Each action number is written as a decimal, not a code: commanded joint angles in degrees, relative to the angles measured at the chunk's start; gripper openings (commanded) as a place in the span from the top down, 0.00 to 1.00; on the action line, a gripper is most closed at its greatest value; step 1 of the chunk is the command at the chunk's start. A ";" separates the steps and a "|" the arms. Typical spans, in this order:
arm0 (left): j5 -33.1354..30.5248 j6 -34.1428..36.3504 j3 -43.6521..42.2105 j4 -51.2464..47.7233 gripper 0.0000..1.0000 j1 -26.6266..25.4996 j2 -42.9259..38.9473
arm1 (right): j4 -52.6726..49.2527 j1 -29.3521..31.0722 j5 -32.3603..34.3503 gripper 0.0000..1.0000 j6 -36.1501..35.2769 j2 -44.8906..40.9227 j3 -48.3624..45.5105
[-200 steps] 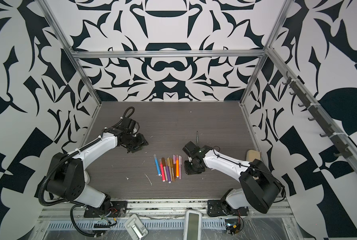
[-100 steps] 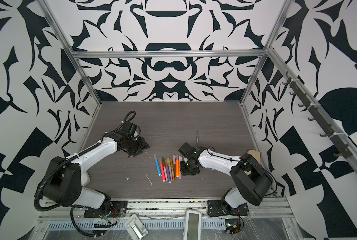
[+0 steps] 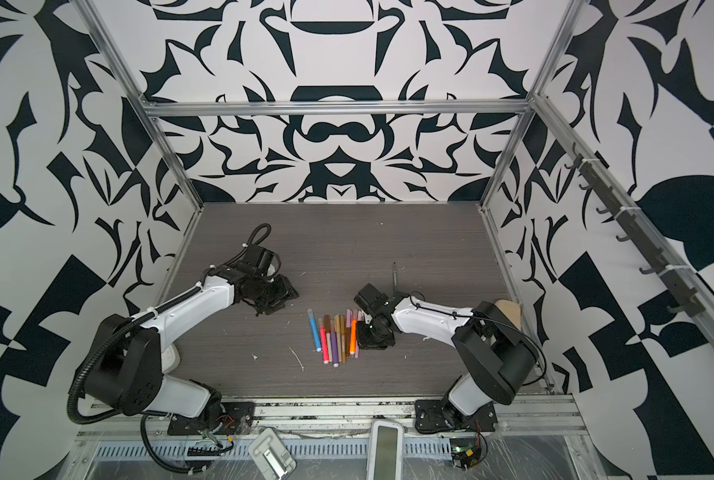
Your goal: Open the pen caps
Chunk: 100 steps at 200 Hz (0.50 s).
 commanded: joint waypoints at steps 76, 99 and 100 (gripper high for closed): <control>0.76 -0.34 -1.08 1.08 0.43 -0.03 -0.29 | 2.06 0.51 -0.53 0.70 0.81 -0.92 1.10; 0.76 -0.69 -1.45 1.37 0.43 -0.05 -0.36 | 2.29 0.57 -0.71 0.70 0.86 -0.47 0.95; 0.76 -0.69 -1.51 1.39 0.43 -0.05 -0.37 | 2.28 0.58 -0.71 0.70 0.86 -0.42 0.97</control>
